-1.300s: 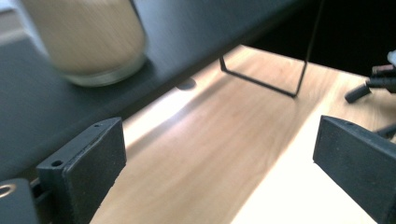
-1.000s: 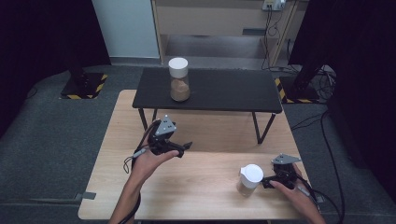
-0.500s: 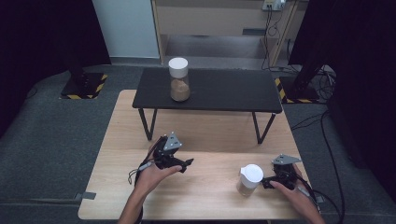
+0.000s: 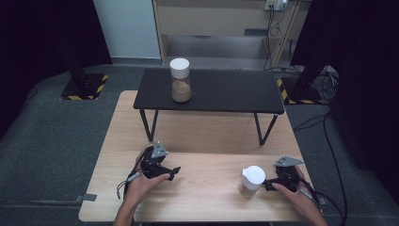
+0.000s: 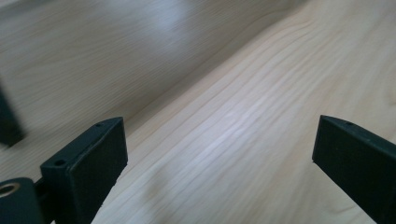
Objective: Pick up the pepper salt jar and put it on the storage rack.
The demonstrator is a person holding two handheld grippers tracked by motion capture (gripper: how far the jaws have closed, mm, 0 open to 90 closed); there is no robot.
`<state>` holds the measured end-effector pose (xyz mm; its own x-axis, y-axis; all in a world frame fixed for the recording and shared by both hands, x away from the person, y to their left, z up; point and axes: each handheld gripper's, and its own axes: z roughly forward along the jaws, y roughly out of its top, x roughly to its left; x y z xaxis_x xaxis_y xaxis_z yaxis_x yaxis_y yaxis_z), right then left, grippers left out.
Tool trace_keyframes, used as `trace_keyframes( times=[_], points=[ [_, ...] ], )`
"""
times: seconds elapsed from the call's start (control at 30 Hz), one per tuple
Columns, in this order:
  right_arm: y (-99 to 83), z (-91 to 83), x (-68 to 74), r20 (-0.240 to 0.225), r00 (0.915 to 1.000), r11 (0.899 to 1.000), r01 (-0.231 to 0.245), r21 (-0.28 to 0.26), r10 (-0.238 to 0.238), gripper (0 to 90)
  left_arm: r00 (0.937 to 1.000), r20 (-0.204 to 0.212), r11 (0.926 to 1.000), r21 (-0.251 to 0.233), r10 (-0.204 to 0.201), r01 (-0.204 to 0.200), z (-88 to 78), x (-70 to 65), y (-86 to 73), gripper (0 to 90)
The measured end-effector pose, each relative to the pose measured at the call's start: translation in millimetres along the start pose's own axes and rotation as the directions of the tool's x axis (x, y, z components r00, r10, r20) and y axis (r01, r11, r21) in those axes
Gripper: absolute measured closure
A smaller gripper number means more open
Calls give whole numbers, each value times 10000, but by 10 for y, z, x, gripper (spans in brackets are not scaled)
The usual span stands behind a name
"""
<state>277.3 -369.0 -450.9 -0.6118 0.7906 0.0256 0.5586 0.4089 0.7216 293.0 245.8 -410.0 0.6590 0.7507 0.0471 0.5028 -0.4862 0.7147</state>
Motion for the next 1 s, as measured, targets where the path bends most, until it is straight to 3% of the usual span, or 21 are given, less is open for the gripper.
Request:
trace_keyframes(
  times=[0.17, 0.23, 0.37, 0.6, 0.8, 1.0],
  points=[
    [-5, -9, 8, 4, 10000, 10000, -25, 17, 25, 16, 9966, -704, 9986, 256, -436, 455, -67, 73, -81, 21],
    [-11, -12, 8, -1, 10000, 10000, -8, 3, 8, 16, 9934, -827, 9964, 227, -795, 816, -95, 131, -130, 21],
    [-14, -15, 10, -5, 10000, 10000, -5, 2, 5, 16, 9835, -1393, 9916, 406, -1157, 1225, -123, 176, -184, 23],
    [-15, -17, 13, -2, 10000, 10000, -21, 4, 21, 16, 9681, -1788, 9812, 494, -1753, 1868, -126, 235, -245, 22],
    [-16, -16, 11, -1, 10000, 10000, -2, -1, 2, 16, 9597, -2076, 9752, 742, -1894, 2085, -92, 232, -234, 22],
    [-15, -17, 13, 1, 10000, 10000, -20, 4, 20, 16, 9593, -2112, 9732, 927, -1873, 2104, -53, 231, -216, 19]
  ],
)
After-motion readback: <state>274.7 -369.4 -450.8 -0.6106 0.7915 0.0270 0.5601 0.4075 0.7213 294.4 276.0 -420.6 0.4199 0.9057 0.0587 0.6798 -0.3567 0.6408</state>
